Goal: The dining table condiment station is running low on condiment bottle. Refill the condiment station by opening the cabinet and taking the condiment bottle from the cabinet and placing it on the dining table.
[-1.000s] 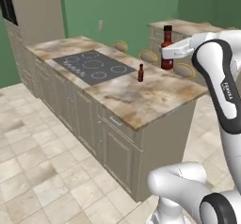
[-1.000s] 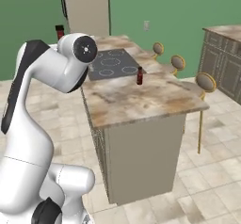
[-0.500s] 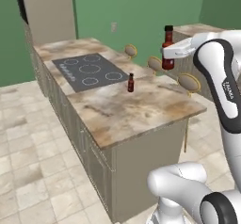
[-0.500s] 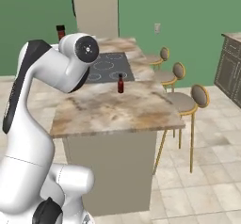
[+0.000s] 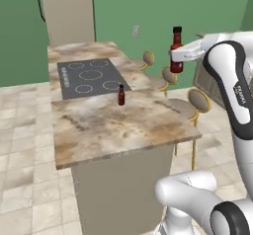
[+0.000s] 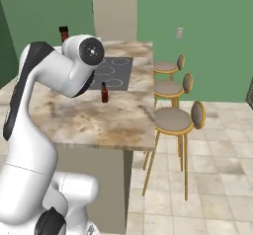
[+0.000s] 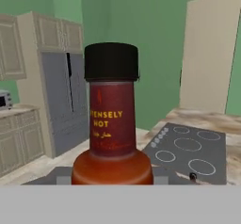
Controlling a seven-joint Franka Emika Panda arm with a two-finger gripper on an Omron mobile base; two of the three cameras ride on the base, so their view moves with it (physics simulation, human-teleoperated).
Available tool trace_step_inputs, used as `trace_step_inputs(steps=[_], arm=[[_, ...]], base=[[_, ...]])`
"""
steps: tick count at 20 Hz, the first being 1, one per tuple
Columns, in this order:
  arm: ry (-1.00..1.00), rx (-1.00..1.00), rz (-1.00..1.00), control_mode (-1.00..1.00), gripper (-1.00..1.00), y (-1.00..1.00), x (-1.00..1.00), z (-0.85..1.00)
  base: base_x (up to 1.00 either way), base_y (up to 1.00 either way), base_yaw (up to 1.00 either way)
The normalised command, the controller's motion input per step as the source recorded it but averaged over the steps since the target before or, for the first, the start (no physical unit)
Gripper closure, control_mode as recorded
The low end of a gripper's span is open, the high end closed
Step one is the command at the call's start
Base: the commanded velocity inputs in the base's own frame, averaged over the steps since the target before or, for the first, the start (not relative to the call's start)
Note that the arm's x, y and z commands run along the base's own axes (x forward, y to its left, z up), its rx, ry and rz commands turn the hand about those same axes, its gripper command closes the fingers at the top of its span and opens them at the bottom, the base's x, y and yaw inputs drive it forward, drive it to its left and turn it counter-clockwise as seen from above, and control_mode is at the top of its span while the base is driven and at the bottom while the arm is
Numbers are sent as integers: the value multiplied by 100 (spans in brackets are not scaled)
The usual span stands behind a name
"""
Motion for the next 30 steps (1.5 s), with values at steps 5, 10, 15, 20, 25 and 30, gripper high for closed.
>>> trace_step_inputs(steps=[5,10,15,20,25,30], arm=[[0,0,0,100,100,0,0,0],[0,0,0,100,100,0,0,0],[0,0,0,100,100,0,0,0],[0,0,0,100,100,0,0,0],[0,0,0,100,100,0,0,0],[-1,2,7,-100,100,-17,1,-8]], base=[[18,-100,37],[4,-100,37],[10,-100,42],[30,-46,45],[46,-47,47],[11,-54,33]])
